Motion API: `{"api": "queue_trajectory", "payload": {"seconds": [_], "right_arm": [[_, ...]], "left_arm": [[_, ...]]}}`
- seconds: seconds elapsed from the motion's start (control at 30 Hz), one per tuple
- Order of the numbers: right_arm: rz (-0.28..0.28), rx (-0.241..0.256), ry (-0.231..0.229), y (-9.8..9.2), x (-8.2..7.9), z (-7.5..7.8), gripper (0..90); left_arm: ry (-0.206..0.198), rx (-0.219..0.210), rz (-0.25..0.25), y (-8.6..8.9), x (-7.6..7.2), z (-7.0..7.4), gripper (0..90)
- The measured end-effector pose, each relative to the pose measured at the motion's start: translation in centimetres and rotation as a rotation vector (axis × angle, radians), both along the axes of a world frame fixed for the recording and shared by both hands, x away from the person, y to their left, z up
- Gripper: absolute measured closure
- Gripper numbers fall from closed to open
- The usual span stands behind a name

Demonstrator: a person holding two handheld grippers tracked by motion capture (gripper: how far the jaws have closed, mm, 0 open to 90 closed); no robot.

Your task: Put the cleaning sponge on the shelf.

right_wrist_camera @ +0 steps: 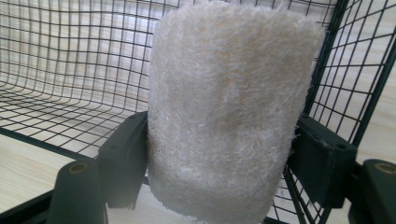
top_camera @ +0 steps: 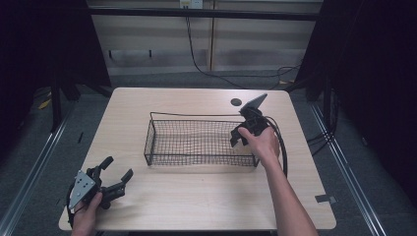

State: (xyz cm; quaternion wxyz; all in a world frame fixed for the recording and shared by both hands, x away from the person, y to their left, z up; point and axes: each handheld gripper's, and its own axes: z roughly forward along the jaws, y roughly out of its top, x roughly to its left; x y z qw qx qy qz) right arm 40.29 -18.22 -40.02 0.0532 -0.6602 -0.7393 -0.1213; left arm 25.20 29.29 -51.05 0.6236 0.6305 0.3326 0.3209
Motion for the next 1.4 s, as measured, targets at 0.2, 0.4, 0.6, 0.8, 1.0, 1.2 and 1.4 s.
{"api": "queue_trajectory", "payload": {"seconds": [0.2, 0.4, 0.6, 0.8, 1.0, 1.2, 1.4], "right_arm": [[-0.013, -0.005, 0.013, -0.2, -0.1, -1.1, 26.5], [-0.013, -0.026, 0.025, 0.1, -0.1, -1.4, 26.5], [-0.009, -0.035, 0.034, 0.3, 0.0, -2.0, 26.5], [-0.009, -0.054, 0.056, 0.7, 0.2, -2.6, 26.4], [-0.016, -0.058, 0.065, 0.9, 0.4, -3.1, 26.3], [-0.01, -0.046, 0.057, 1.1, 0.4, -3.2, 26.1], [-0.014, -0.056, 0.065, 1.1, 0.5, -3.3, 26.1]], "left_arm": [[0.0, 0.0, 0.0, 0.0, 0.0, 0.0, 15.7], [-0.001, 0.002, -0.002, 0.0, 0.0, 0.0, 15.7], [0.0, 0.0, 0.0, 0.0, 0.0, 0.0, 15.7], [0.0, 0.0, 0.0, 0.0, 0.0, 0.0, 15.7], [0.0, 0.0, 0.0, 0.0, 0.0, 0.0, 15.7], [0.0, 0.0, -0.001, 0.0, 0.0, 0.0, 15.7], [0.0, 0.0, -0.001, 0.0, 0.0, 0.0, 15.7]]}}
